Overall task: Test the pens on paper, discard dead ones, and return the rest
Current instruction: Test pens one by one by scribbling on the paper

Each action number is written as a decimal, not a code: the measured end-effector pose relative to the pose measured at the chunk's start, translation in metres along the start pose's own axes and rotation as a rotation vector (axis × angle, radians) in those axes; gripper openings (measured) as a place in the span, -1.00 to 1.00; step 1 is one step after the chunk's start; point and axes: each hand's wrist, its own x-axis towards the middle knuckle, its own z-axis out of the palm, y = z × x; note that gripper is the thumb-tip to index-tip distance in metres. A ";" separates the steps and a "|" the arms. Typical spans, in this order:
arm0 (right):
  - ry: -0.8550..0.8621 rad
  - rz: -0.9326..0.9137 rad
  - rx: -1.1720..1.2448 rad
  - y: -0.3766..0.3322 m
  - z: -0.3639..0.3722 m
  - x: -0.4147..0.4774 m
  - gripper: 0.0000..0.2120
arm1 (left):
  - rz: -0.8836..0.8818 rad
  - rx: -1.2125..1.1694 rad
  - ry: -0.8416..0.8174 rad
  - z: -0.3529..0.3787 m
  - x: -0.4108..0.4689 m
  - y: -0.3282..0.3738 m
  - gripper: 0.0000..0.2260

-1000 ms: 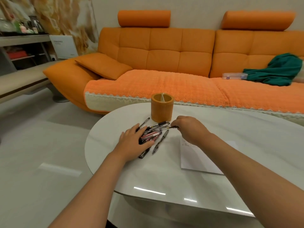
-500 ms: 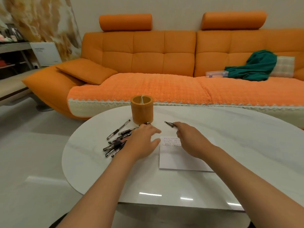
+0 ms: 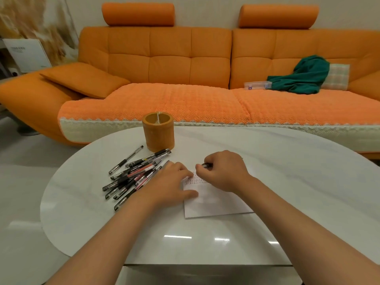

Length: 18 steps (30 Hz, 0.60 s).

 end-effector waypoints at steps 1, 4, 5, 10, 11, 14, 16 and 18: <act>0.013 0.003 0.023 0.001 -0.001 0.000 -0.54 | 0.000 -0.026 0.008 0.000 0.000 0.000 -0.45; 0.075 -0.003 0.141 0.002 -0.008 0.004 -0.54 | -0.006 -0.047 0.027 -0.002 0.000 -0.003 -0.42; 0.097 -0.008 0.186 0.002 -0.011 0.005 -0.60 | -0.010 -0.035 0.023 -0.004 0.000 -0.004 -0.40; 0.268 0.089 0.521 0.001 -0.013 0.017 -0.88 | -0.005 0.004 -0.036 -0.003 -0.001 -0.005 -0.32; 0.269 0.157 0.631 0.001 -0.013 0.019 -0.85 | -0.002 0.008 -0.040 -0.003 -0.001 -0.005 -0.32; 0.164 0.349 1.044 -0.004 -0.014 0.021 -0.76 | 0.015 0.012 -0.046 -0.003 -0.001 -0.007 -0.32; 0.052 0.438 1.104 -0.003 -0.010 0.017 -0.59 | 0.027 0.001 -0.041 -0.003 0.000 -0.009 -0.33; -0.027 0.505 1.110 -0.001 -0.001 0.012 -0.43 | 0.034 -0.022 -0.020 -0.002 -0.001 -0.011 -0.36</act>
